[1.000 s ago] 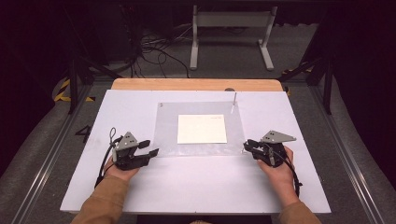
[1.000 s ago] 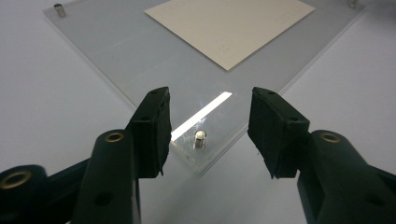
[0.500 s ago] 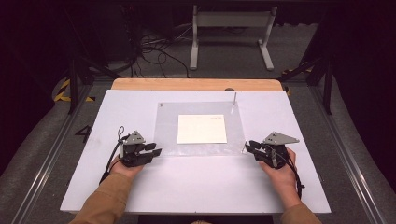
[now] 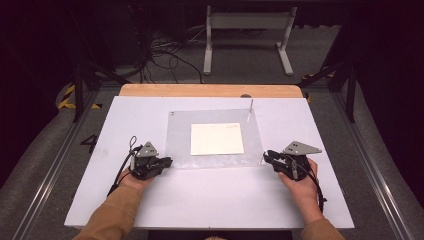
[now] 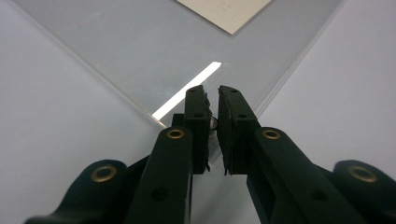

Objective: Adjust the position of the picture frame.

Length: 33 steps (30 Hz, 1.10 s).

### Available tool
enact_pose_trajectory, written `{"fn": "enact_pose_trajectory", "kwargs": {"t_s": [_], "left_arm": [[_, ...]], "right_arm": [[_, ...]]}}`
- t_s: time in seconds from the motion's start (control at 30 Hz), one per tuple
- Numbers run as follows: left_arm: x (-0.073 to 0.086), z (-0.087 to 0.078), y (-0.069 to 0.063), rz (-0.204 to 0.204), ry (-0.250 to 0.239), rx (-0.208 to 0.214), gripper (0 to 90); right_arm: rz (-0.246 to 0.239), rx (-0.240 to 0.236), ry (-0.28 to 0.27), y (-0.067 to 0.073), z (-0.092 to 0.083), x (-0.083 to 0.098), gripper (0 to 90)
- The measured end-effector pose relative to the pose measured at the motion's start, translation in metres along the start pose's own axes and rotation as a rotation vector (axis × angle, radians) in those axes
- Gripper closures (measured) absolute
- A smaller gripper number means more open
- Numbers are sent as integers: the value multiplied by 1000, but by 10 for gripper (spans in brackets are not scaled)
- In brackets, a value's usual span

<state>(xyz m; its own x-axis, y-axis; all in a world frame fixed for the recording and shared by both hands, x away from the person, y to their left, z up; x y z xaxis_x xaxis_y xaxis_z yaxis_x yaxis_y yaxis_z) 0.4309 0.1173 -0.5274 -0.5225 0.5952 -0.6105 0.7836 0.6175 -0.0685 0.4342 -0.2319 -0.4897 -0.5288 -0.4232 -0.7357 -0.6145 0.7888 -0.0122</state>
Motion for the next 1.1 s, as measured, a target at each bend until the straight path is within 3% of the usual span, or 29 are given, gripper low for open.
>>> {"fn": "enact_pose_trajectory", "kwargs": {"t_s": [0.17,0.3,0.43,0.6,0.73,0.77,0.9,1.1], "left_arm": [[2,-1,-21,113,63,43,827],[4,-1,-39,166,79,109,826],[6,-1,-64,267,90,184,826],[6,0,-80,299,98,241,827],[5,3,-103,371,104,310,829],[5,3,-103,371,104,310,833],[2,7,-128,424,119,361,833],[1,9,-145,443,127,415,832]], "right_arm": [[12,-1,-14,-3,-6,0,711],[26,6,-26,-8,-13,2,707],[42,12,-37,-13,-21,4,702],[54,25,-37,-16,-24,9,683],[65,38,-48,-20,-30,11,677],[65,38,-48,-20,-30,11,677],[81,55,-60,-26,-37,13,664],[102,72,-60,-33,-39,15,649]]}}
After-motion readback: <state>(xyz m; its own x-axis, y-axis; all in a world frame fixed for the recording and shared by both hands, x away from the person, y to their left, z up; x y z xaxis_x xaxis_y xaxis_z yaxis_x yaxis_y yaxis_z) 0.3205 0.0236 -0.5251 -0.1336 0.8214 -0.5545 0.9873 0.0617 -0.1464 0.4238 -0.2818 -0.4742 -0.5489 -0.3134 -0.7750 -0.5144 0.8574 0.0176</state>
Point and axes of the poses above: each handheld gripper's, and its own axes: z roughly forward along the jaws, x roughly out of its underside, y roughly to its left, the point moved 10 cm from there along z, roughly forward along the jaws, and after that the axes turned 10 degrees about y, right-handed, at the moved point
